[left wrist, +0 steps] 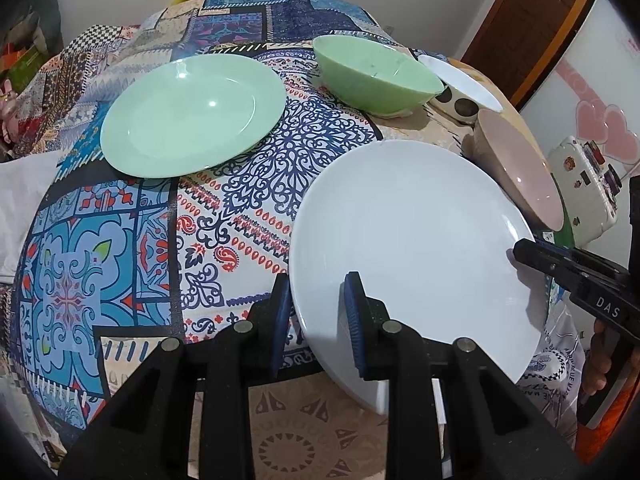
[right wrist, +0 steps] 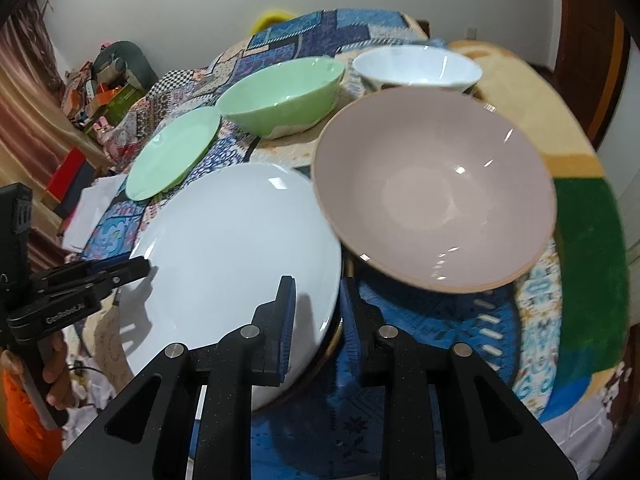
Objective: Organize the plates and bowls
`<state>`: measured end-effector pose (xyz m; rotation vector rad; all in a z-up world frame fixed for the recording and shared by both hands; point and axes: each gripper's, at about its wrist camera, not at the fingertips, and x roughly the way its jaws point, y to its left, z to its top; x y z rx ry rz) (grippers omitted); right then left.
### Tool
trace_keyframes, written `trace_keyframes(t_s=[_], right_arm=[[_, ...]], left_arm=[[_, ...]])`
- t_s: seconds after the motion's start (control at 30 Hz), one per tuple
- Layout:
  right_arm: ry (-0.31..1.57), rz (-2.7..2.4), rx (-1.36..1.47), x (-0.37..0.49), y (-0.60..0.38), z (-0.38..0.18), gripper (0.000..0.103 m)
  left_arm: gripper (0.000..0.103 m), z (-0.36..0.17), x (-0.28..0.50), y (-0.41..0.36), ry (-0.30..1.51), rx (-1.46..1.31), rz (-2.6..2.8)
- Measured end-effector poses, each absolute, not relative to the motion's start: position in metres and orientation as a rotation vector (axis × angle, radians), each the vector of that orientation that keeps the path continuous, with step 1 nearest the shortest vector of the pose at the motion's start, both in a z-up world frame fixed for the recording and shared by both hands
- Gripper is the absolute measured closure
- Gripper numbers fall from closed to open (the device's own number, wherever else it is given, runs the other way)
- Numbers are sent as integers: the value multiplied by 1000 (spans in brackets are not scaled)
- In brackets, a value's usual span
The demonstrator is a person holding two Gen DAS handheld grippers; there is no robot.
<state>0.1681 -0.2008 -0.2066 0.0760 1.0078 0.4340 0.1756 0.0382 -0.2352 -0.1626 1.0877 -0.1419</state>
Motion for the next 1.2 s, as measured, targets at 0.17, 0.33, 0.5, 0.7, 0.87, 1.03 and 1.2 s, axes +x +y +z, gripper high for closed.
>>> trace_keyframes(t_s=[0.17,0.33,0.5,0.7,0.87,1.03,1.2], right_arm=[[996,449,51,166,-198,-199,81],[979,476,45,163,-188,-191,78],[927,512,31,167,-168,-175,62],[879,545,26,180,-141,-163,47],[864,568,8,192,-112,-162,42],[874,584,-6,203,-86,-165,42],[878,589,-23,218,-64,-167,42]], left_arm=[[70,-229,170,44,1072,-164,-119],[55,-211,159,52,1010,-145,-95],[43,-187,150,62,927,-120,-66],[23,-160,149,83,838,-95,-24],[10,-149,159,105,790,-95,21],[7,-151,177,133,797,-112,66],[7,-162,192,157,808,-118,105]])
